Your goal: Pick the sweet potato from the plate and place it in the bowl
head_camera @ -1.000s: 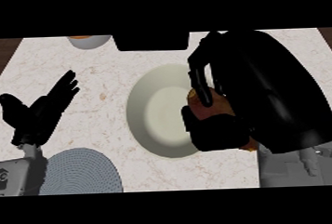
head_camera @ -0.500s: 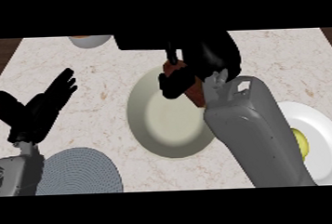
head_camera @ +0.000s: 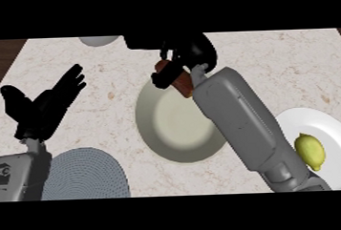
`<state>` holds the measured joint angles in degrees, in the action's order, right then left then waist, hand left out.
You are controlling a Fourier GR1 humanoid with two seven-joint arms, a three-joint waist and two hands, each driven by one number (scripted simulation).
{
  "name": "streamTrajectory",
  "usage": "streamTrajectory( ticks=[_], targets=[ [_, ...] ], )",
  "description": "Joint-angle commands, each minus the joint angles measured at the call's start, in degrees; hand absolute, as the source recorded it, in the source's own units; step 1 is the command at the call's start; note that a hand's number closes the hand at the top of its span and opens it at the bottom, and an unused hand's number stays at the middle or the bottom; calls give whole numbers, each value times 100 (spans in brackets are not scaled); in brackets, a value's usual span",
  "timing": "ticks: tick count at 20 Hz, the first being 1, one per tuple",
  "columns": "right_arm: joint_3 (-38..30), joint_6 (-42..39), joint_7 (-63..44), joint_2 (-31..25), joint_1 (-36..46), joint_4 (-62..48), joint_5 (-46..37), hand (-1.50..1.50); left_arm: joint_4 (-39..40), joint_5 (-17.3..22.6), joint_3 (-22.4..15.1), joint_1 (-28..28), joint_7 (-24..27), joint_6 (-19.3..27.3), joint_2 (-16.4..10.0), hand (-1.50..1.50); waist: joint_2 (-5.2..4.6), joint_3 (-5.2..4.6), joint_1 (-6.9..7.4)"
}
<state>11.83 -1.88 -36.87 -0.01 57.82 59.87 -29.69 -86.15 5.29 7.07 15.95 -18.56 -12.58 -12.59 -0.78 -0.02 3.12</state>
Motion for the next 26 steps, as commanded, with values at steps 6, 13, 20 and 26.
streamTrajectory(
  ticks=[6, 13, 20, 26],
  targets=[
    [48, 1794, 1457, 1, 540, -1918, 1485, -150, 38, -122, -152, -96, 208, -44, 96, 0, -36, 0, 156],
    [-22, 2718, 2423, 1, 1091, -2723, 1671, -150, 18, -148, -101, -123, 118, 27, 86, 0, -14, -1, 9],
    [-252, 3212, 2309, -372, 658, -2129, 1460, -150, 3, -125, 112, -160, 45, 203, 50, 0, 105, 3, -328],
    [-336, 2125, 2376, -1545, -298, -523, 1732, -150, 147, 38, 340, -444, 251, -77, -181, 0, 149, 2, -481]
  ],
)
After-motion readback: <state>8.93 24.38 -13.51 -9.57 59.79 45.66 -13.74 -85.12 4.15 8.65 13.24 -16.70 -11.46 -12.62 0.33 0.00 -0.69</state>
